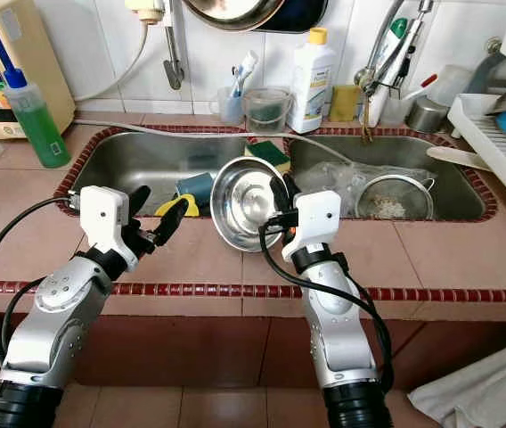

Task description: Kitchen organization

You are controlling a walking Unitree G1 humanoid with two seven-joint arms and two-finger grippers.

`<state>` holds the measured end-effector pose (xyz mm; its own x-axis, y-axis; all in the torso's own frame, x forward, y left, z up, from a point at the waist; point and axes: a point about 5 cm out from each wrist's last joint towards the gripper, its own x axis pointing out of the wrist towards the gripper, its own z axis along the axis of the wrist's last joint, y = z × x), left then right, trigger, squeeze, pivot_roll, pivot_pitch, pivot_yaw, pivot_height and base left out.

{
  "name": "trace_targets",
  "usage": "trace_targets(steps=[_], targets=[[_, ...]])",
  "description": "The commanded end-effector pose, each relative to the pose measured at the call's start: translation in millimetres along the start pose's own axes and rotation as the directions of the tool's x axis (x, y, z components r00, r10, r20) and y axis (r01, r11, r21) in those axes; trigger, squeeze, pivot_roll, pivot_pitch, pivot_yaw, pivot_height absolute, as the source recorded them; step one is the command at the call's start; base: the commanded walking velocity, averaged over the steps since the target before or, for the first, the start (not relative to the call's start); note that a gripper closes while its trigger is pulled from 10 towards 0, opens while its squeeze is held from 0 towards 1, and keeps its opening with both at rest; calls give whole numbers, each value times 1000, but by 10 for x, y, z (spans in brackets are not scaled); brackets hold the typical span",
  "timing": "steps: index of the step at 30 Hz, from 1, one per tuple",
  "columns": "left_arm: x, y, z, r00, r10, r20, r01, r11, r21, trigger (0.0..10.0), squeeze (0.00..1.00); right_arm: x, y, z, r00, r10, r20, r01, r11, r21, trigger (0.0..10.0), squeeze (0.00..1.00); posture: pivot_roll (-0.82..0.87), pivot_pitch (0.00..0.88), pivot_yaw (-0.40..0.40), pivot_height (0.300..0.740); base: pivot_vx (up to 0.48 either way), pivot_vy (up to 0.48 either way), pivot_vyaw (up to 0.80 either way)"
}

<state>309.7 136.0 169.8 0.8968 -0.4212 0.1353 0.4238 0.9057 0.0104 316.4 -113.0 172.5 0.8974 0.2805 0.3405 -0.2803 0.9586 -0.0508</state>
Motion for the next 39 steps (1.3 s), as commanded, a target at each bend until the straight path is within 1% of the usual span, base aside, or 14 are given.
trace_targets(steps=[1, 23, 39], targets=[[-16, 2, 42, 1000, -1, 15, 1, 1000, -4, 10000, 0, 9, -7, 48, 1000, 7, 16, -7, 1000, -4, 10000, 0, -85, 83, 13, 740, 259, 0, 0], [-30, -4, 43, 1000, 9, 15, -9, 1000, -23, 10000, 0, -9, 59, 36, 999, 53, 6, -53, 999, 13, 10000, 0, -79, 87, 5, 740, 257, 0, 0], [-30, -19, 45, 1000, 3, 16, -3, 1000, -30, 10000, 0, -13, 101, 27, 997, 75, 3, -75, 997, 22, 10000, 0, -74, 72, 4, 740, 264, 0, 0]])
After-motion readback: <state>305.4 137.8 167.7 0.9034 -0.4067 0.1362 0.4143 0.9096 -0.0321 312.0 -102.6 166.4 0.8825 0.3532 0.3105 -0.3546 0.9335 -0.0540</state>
